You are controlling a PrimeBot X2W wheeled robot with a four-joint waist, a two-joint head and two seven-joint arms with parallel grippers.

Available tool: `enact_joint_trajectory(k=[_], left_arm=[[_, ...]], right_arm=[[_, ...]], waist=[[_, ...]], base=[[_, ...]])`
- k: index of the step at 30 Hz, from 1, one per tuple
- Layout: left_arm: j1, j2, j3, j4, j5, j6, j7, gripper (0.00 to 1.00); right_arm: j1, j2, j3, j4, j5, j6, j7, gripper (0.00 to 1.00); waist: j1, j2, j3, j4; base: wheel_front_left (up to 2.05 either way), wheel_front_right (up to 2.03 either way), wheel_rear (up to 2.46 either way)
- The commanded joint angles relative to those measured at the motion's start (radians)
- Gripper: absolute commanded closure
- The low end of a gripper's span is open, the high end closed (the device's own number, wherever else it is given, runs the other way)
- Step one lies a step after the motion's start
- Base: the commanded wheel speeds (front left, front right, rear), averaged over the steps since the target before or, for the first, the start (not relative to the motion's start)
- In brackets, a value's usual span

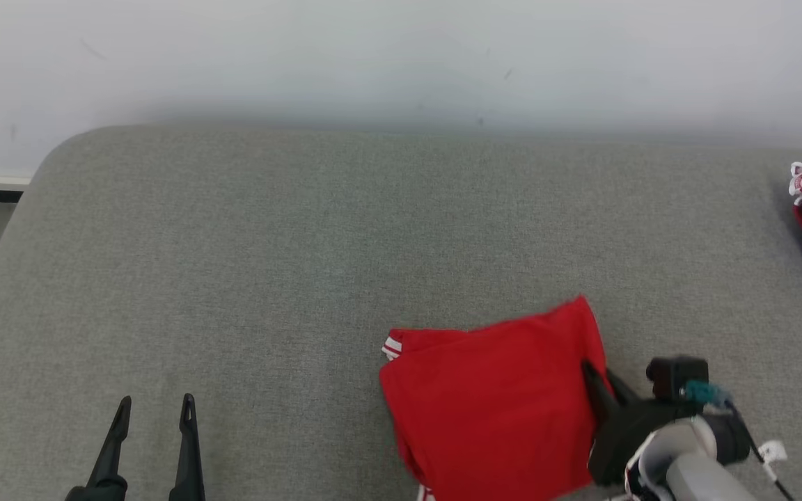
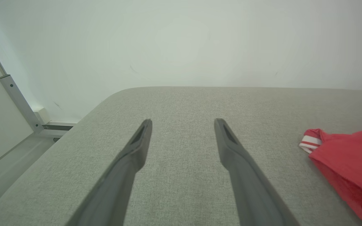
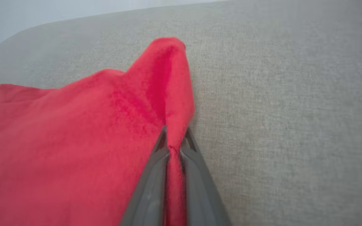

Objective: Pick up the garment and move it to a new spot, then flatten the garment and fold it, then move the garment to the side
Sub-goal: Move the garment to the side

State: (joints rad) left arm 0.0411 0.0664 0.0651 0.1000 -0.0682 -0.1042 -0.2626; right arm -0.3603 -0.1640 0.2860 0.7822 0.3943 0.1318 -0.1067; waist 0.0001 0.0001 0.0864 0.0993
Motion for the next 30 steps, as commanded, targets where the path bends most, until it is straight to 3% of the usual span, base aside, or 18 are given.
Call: enact_joint_trajectory(k=[1,12,25,30], left_arm=[[-0.006,-0.004,0.002,-0.004,-0.009,0.002,-0.003,0.0],[-0.068,-0.006,-0.01,-0.03,-0.013,-0.008,-0.003,0.0],[-0.205,0.048,-0.023,-0.096,0.007,-0.018,-0.003,0.0],[-0.238,0.087,-0.037,-0.142,0.014,-0.023,-0.003,0.0]], right_arm=[[-0.032,-0.01,0.002,-0.004,0.017,-0.003,-0.009,1.0],[-0.282,-0.127,0.032,-0.032,0.037,-0.003,-0.007,1.0],[-0.502,-0.378,0.008,-0.097,0.064,-0.003,0.026,1.0],[-0.576,-0.442,0.011,-0.085,0.088,-0.003,0.035,1.0]], waist=[[-0.0001,-0.0001,0.013,-0.008],[-0.0001,-0.0001,0.146,-0.057],[-0.0001,-0.0001,0.359,-0.164],[-0.0001,-0.0001,0.425,-0.215]], base=[[0.0,0.0,0.0],[0.0,0.0,0.0],[0.0,0.0,0.0],[0.0,0.0,0.0]])
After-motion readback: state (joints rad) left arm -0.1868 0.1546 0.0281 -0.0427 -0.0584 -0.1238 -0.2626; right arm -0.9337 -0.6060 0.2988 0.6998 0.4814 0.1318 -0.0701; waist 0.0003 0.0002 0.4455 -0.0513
